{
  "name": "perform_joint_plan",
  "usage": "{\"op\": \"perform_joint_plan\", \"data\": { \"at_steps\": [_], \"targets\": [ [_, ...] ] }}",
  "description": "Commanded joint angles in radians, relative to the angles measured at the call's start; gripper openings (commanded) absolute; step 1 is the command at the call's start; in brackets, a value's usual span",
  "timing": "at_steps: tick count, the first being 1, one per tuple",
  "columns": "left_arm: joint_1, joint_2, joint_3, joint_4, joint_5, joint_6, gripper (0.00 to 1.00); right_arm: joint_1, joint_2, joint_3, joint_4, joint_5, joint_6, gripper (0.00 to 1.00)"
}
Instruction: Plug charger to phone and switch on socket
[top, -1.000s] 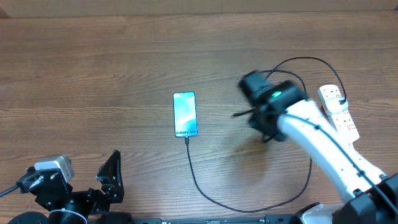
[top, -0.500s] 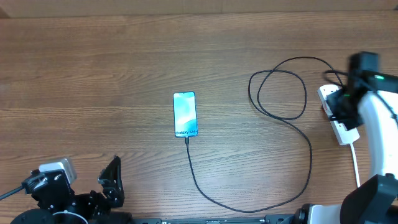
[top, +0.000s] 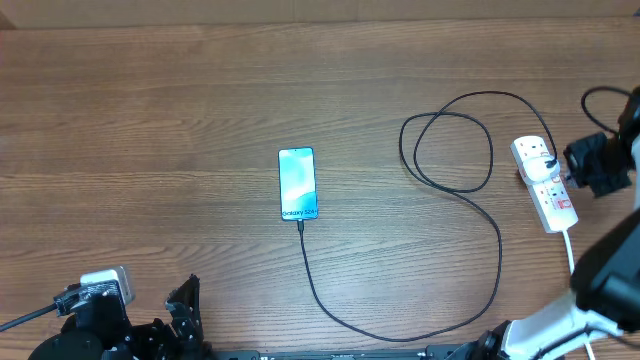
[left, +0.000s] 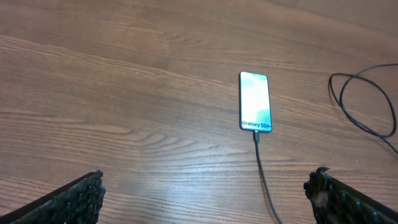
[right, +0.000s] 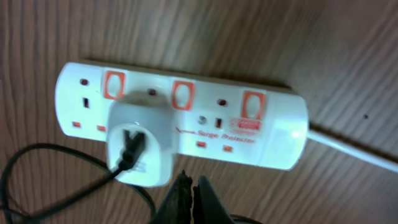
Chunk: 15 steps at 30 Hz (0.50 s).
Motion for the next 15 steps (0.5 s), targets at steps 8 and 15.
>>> {"op": "perform_joint_plan", "data": {
  "at_steps": [8, 15],
  "targets": [
    [-0.007, -0.003, -0.002, 0.001, -0.012, 0.005, 0.99, 0.000, 0.173, 0.126, -0.034, -0.004, -0.063, 0.04],
    [-0.007, -0.003, -0.002, 0.001, -0.012, 0.005, 1.00, 0.000, 0.227, 0.126, -0.016, -0.002, -0.070, 0.04]
  ]
}}
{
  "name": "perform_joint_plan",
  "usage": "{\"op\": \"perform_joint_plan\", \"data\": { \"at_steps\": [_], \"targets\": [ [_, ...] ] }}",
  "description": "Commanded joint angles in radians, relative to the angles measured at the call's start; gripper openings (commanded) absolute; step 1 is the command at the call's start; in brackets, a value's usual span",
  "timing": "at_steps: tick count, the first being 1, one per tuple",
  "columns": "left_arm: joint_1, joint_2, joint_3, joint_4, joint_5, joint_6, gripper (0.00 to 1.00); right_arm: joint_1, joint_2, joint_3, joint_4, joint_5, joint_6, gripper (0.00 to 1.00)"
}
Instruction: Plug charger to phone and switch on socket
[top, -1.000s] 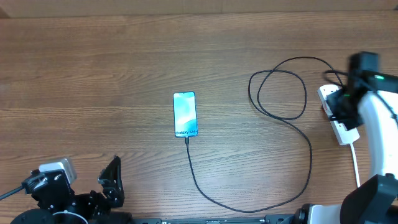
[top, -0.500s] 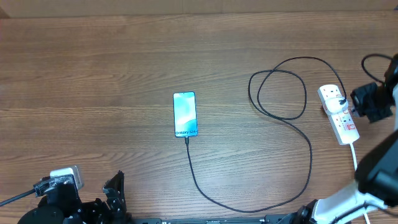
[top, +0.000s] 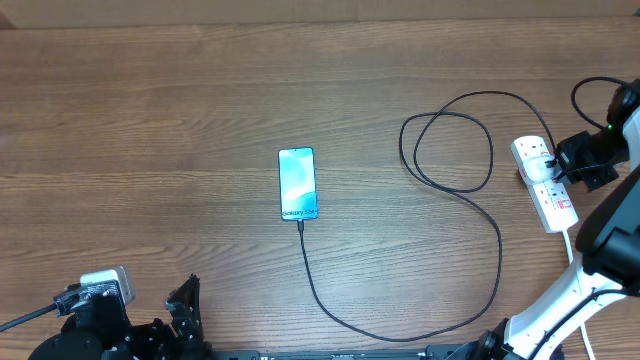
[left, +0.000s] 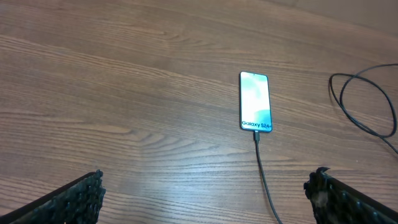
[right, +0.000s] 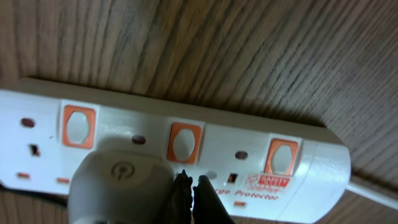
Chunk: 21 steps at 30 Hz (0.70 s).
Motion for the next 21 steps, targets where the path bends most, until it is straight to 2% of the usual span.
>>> {"op": "perform_joint_plan", "data": {
  "at_steps": [1, 21],
  "targets": [
    [-0.007, -0.003, -0.002, 0.001, -0.012, 0.004, 1.00, 0.000, 0.008, 0.023, 0.008, 0.004, -0.012, 0.04],
    [-0.007, -0.003, -0.002, 0.001, -0.012, 0.004, 1.00, 0.025, 0.026, -0.037, 0.073, -0.002, -0.012, 0.04]
  ]
}}
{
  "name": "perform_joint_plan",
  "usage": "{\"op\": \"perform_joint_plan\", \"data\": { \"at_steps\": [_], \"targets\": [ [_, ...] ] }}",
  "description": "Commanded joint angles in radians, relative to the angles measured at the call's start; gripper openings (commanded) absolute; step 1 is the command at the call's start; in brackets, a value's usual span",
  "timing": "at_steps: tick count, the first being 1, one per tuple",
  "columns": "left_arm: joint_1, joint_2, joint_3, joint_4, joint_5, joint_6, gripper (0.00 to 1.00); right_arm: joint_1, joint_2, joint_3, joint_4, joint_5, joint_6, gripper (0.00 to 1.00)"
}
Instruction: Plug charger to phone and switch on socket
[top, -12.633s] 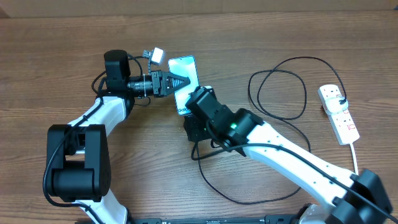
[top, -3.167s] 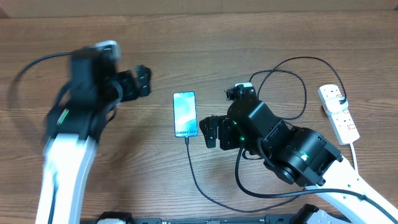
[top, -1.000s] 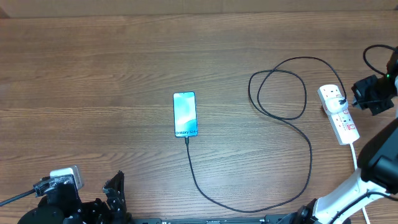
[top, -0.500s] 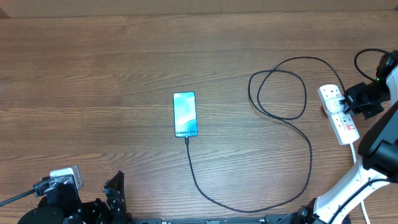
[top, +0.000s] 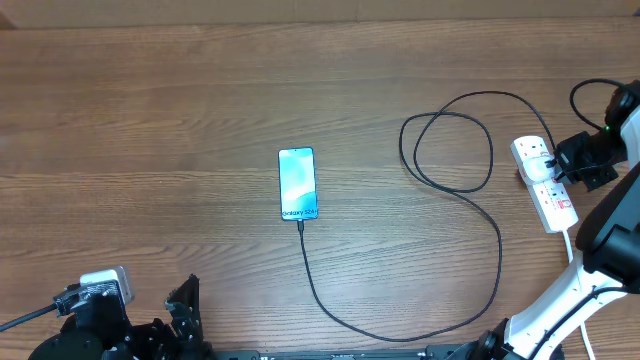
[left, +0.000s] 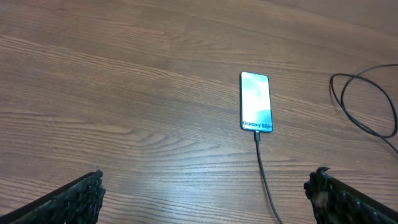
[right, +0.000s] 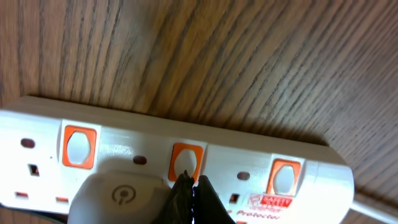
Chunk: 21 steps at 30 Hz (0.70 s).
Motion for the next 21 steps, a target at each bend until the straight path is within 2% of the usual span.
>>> {"op": "perform_joint_plan", "data": {
  "at_steps": [1, 21],
  "targets": [
    [-0.007, -0.003, -0.002, 0.001, -0.009, 0.004, 1.00, 0.029, 0.019, -0.033, 0.034, -0.016, -0.007, 0.04],
    [-0.007, -0.003, -0.002, 0.001, -0.009, 0.004, 0.99, 0.065, 0.019, -0.126, 0.095, -0.069, -0.007, 0.04]
  ]
}}
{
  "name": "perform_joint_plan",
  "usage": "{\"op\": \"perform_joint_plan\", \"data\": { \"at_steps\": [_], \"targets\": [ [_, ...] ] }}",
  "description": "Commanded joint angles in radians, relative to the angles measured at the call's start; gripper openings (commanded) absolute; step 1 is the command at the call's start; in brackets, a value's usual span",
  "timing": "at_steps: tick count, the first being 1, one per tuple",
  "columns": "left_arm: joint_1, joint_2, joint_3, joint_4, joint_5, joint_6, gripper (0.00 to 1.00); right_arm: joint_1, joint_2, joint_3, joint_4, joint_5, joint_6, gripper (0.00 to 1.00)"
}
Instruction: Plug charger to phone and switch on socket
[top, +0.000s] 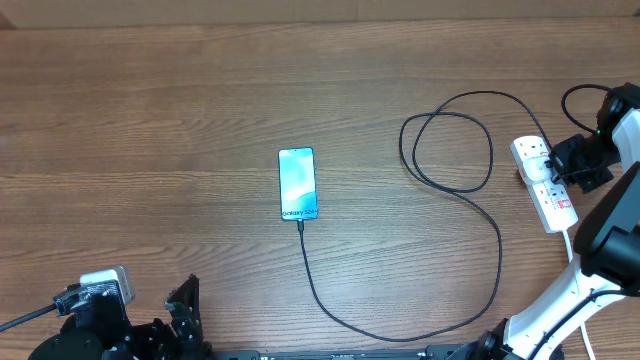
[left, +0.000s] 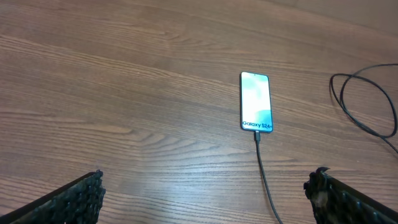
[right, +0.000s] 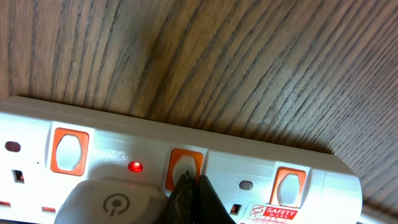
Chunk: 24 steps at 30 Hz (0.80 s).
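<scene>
The phone (top: 297, 183) lies screen-up mid-table, with the black charger cable (top: 470, 190) plugged into its lower end and looping right to the white charger plug (right: 118, 202) in the white power strip (top: 545, 180). My right gripper (right: 189, 180) is shut, its tips pressing the middle orange switch (right: 184, 165) of the strip. A red light (right: 134, 167) glows beside that switch. My left gripper (left: 205, 193) stands open near the table's front left, holding nothing; the phone (left: 255, 101) lies ahead of it.
The strip's white lead (top: 570, 245) runs toward the table's front right edge. Two more orange switches (right: 68, 150) flank the pressed one. The cable's loop (top: 447, 140) lies left of the strip.
My right gripper has come closer onto the middle switch, and the red indicator light on the strip, dark before, is now lit. The left arm and the phone have not moved.
My right gripper first hovered shut above the strip, with the whole strip in view. Then it was lower, near the middle switch, then touching it. Now it presses the switch and the red light glows. The phone stayed plugged and lit throughout.
</scene>
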Motion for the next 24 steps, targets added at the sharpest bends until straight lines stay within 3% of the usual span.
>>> {"op": "perform_joint_plan", "data": {
  "at_steps": [1, 10, 24],
  "targets": [
    [-0.007, -0.003, -0.002, 0.001, -0.009, 0.004, 0.99, 0.044, 0.045, -0.052, 0.014, -0.096, -0.005, 0.04],
    [-0.007, -0.003, -0.002, 0.001, -0.009, 0.004, 1.00, 0.041, -0.024, -0.009, -0.072, -0.029, 0.004, 0.04],
    [-0.007, -0.003, -0.002, 0.001, -0.009, 0.004, 1.00, 0.050, -0.485, -0.003, -0.253, 0.084, 0.050, 0.04]
  ]
}}
